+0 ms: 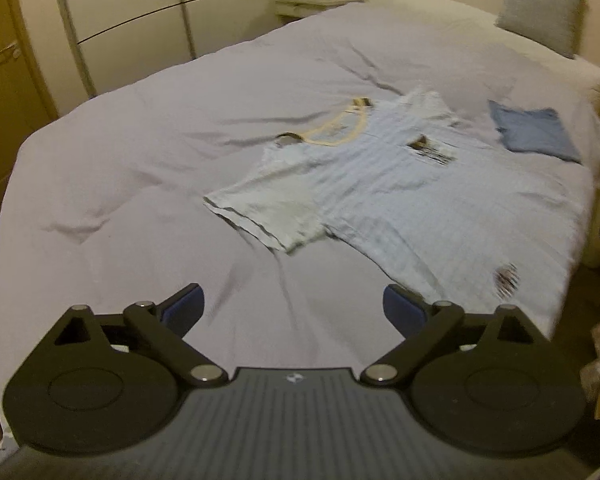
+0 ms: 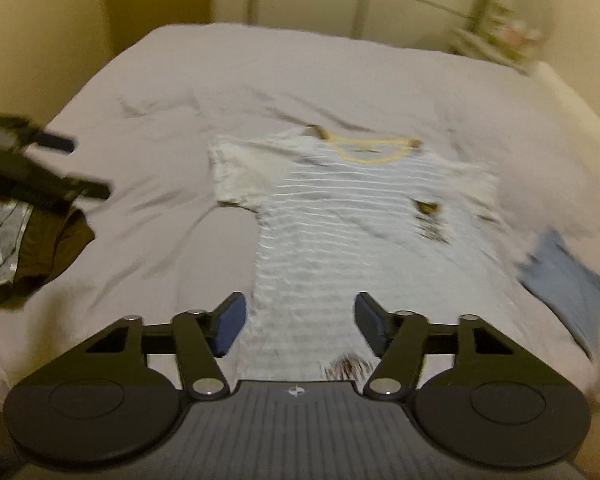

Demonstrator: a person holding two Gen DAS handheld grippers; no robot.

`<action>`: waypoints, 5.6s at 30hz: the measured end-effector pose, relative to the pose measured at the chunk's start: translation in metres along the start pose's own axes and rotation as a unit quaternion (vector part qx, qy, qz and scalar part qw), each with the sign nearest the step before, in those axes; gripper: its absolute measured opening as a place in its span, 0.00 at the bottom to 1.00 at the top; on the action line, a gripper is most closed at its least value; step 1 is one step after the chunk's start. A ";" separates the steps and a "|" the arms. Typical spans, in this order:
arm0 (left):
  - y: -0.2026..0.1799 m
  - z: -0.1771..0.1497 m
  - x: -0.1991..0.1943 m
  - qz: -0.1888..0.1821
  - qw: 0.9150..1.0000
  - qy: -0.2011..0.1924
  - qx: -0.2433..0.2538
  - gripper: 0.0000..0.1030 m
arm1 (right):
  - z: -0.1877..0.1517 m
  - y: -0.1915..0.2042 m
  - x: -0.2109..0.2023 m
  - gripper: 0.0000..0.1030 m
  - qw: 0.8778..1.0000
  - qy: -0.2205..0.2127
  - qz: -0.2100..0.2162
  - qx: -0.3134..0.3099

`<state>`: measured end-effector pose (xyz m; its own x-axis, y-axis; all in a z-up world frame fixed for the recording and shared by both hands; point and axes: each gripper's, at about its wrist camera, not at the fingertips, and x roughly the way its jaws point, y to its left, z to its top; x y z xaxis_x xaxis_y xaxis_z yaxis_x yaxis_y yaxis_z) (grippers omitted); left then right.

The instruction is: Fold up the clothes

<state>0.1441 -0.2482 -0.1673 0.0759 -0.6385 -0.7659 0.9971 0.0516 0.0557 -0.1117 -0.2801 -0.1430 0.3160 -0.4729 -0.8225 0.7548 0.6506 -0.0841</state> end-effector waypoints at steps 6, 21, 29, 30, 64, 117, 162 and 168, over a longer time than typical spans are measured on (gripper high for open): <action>0.029 0.044 0.071 0.019 0.996 0.033 -0.078 0.69 | 0.048 -0.009 0.075 0.44 0.993 -0.004 0.072 -0.094; 0.151 0.088 0.244 0.005 0.985 0.052 -0.166 0.53 | 0.096 0.081 0.251 0.31 0.974 -0.023 0.078 -0.213; 0.178 0.085 0.318 -0.041 0.983 0.069 -0.165 0.53 | 0.088 0.114 0.331 0.32 0.969 0.008 0.020 -0.248; 0.179 0.084 0.323 -0.043 0.983 0.069 -0.165 0.53 | 0.087 0.116 0.336 0.32 0.966 0.007 0.016 -0.257; 0.083 0.196 0.331 -0.133 0.978 0.062 -0.150 0.00 | 0.120 -0.025 0.327 0.01 0.975 -0.014 0.145 0.170; 0.096 0.153 0.429 -0.101 0.988 0.079 -0.088 0.07 | 0.107 -0.018 0.378 0.17 0.988 -0.019 0.149 0.022; 0.030 0.089 0.198 -0.054 0.997 0.057 -0.012 0.65 | 0.018 -0.075 0.166 0.34 0.988 0.014 0.084 0.130; -0.023 0.077 0.154 -0.056 0.996 0.064 -0.014 0.94 | -0.003 -0.115 0.098 0.61 0.984 -0.021 0.031 0.173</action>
<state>0.1336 -0.4070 -0.2375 -0.0392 -0.5389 -0.8415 0.9987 0.0070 -0.0511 -0.1687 -0.3997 -0.2158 0.3854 -0.4672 -0.7957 0.8819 0.4403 0.1687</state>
